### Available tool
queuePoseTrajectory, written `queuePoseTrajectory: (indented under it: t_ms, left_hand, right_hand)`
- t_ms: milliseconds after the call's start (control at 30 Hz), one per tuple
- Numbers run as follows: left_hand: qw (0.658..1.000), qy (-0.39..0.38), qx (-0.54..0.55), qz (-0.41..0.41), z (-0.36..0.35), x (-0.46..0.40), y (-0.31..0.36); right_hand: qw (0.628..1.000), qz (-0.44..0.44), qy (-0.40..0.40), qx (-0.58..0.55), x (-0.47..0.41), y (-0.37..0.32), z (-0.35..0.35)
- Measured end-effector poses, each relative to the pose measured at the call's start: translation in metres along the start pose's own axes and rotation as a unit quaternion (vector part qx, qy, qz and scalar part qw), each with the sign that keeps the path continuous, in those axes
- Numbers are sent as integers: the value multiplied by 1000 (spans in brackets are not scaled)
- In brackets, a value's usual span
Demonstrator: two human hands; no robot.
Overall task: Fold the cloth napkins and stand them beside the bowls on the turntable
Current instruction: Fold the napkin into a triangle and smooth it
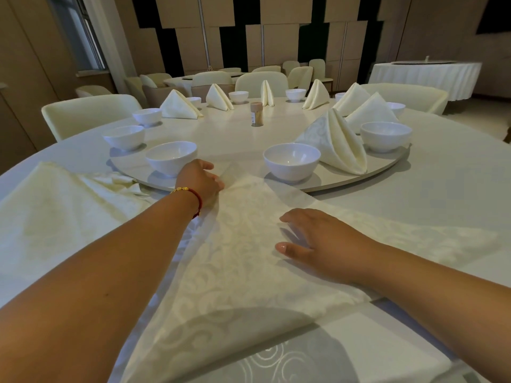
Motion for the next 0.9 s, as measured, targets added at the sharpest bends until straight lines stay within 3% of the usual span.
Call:
queuePoseTrajectory:
  t_ms: [300,433,567,700,800,900]
  left_hand:
    - [999,-39,24,22,11,-3,-2]
    - [996,-3,-82,-32,18,7,-2]
    - [975,53,-178,-124,26,54,14]
    - [937,-67,-286,-192,17,139,20]
    - [881,-203,-376,-202,2,195,9]
    - [853,-225,-425,-204,-5,215,-1]
  right_hand:
    - [1000,-5,-22,-18,3,-7,3]
    - [985,-3,-152,83,10,-5,-11]
    - [975,-13,-181,124,11,-2,-16]
    - [972,-9,-193,133,14,-1,-17]
    - [972,-7,-190,135,18,-2,-17]
    - [974,-8,-182,136,23,-2,-17]
Point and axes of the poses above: each hand's wrist, its own x-axis away from the middle knuckle, its own z-axis out of the back of the hand, y = z × x, the point moved 3 cm from there along -x, towards the middle knuckle, and after that the axes turned 11 degrees about -x, right-handed, at the moved point
